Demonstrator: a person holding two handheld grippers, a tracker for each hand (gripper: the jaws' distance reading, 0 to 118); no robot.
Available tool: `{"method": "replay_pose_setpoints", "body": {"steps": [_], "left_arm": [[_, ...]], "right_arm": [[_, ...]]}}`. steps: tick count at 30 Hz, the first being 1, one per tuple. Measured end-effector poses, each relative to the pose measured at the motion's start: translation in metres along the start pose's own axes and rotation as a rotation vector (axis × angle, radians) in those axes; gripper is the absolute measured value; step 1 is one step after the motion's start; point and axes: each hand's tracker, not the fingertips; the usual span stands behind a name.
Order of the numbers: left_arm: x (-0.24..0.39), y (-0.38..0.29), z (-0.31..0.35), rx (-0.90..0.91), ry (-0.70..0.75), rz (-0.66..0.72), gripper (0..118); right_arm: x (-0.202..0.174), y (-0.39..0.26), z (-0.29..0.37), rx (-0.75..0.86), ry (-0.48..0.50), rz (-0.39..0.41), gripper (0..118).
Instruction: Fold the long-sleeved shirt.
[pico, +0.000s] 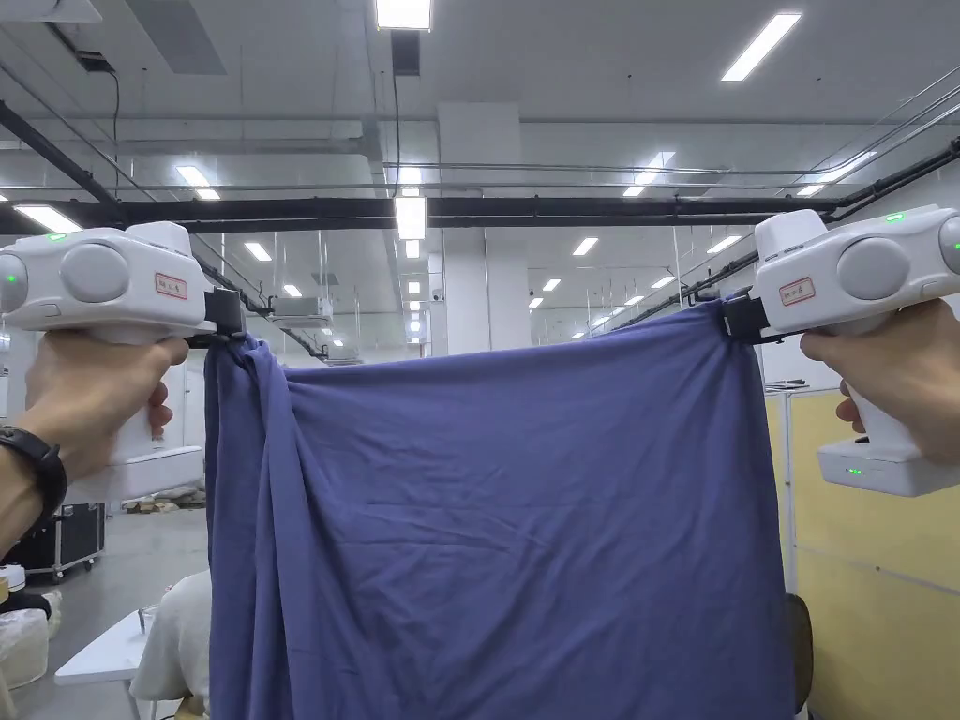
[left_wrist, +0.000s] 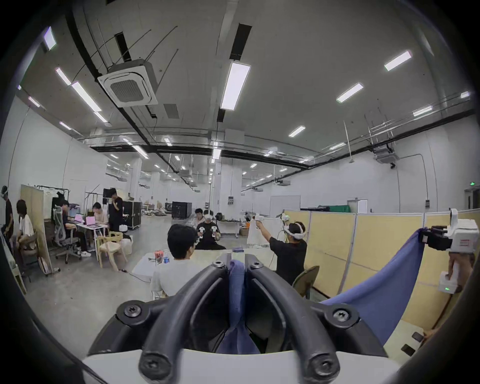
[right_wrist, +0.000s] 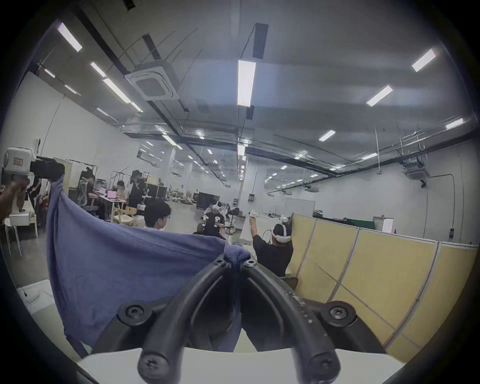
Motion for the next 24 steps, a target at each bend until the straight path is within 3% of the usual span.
{"method": "replay_pose_setpoints", "body": {"steps": [7, 24], "left_arm": [[-0.006, -0.006, -0.043, -0.015, 0.010, 0.007, 8], [-0.003, -0.056, -0.219, -0.061, 0.051, -0.108, 8]], "right_arm": [[-0.002, -0.008, -0.056, -0.034, -0.021, 0.021, 8], [0.014, -0.071, -0.242, -0.112, -0.090, 0.092, 8]]}}
